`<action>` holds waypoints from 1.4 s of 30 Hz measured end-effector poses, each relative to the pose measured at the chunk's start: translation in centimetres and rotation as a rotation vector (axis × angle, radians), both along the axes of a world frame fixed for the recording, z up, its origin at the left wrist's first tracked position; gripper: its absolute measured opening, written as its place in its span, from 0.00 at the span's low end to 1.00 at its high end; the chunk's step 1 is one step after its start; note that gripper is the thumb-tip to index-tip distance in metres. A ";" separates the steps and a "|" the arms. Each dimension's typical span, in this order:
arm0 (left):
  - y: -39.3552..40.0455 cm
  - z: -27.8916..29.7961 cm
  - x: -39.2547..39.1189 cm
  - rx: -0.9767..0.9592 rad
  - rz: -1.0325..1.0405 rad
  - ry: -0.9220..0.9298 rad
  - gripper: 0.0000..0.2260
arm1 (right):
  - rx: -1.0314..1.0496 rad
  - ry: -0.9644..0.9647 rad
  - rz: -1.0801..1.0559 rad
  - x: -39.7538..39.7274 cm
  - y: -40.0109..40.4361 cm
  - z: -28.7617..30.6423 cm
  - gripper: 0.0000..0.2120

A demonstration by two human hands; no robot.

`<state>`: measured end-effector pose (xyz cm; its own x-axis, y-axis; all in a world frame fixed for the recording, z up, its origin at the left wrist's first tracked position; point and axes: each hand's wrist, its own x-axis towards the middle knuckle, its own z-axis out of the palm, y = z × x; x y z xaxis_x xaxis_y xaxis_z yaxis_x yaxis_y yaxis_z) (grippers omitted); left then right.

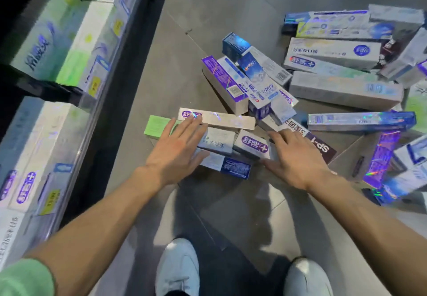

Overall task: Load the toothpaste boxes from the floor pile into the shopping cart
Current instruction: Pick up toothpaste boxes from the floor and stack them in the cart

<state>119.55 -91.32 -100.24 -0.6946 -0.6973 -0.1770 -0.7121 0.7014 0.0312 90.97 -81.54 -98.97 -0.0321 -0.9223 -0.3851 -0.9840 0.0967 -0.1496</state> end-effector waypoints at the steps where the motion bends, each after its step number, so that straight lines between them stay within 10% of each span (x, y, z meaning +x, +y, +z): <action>1: 0.1 -0.3 0.1 0.005 -0.002 0.006 0.31 | 0.017 0.021 0.009 0.1 0.1 -0.3 0.35; 10: 2.3 -0.8 0.1 0.089 -0.021 -0.002 0.36 | 0.159 0.076 -0.016 0.2 1.1 -0.4 0.26; 35: 4.2 -2.2 -0.6 -0.075 -0.249 -0.041 0.16 | 0.002 -0.815 -0.641 -0.5 4.2 0.6 0.13; 42: 5.4 -0.1 -2.2 0.427 0.320 0.333 0.17 | 0.018 -0.903 -0.650 -1.5 2.7 1.5 0.14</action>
<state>117.40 -85.89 -100.39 -0.5287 -0.7955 -0.2962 -0.7889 0.3317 0.5173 89.45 -78.83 -97.46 -0.2084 -0.8259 -0.5239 -0.2753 0.5635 -0.7789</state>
